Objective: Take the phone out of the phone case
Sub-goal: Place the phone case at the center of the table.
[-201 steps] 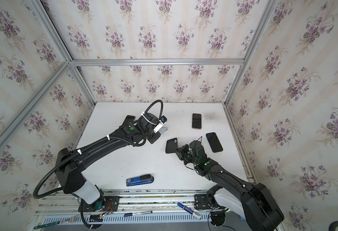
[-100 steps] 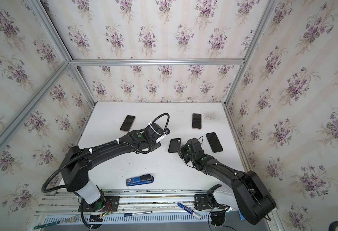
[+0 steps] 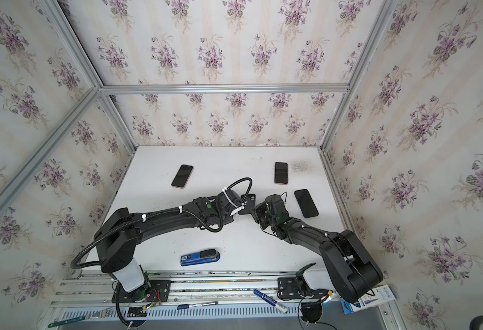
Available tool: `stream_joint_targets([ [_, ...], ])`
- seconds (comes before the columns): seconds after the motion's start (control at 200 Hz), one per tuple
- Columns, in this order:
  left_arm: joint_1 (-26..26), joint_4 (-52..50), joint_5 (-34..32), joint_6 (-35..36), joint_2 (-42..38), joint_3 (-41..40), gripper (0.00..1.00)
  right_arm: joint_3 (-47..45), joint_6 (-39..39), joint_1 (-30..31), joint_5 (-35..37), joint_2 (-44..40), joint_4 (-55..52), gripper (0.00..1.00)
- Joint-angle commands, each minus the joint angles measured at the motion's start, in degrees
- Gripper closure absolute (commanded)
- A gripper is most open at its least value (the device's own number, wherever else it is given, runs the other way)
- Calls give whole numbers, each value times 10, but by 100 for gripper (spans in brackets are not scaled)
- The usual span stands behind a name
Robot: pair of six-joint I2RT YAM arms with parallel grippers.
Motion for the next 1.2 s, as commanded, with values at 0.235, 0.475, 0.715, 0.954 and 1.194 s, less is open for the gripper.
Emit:
stream_joint_targets([
  [0.235,-2,13,1,-40,4,5,54,-1,-18,-3,-15,15,29,100],
  [0.475,48,1,63,-156,-70,26,13,-1,-75,-17,-20,66,92,100],
  [0.715,104,-17,139,-260,-178,27,0,15,-106,-23,-36,153,153,100],
  [0.954,119,-47,152,-291,-250,30,0,18,-120,-24,-43,197,159,100],
  [1.194,127,-63,142,-298,-273,48,0,23,-141,-22,-56,192,118,93],
])
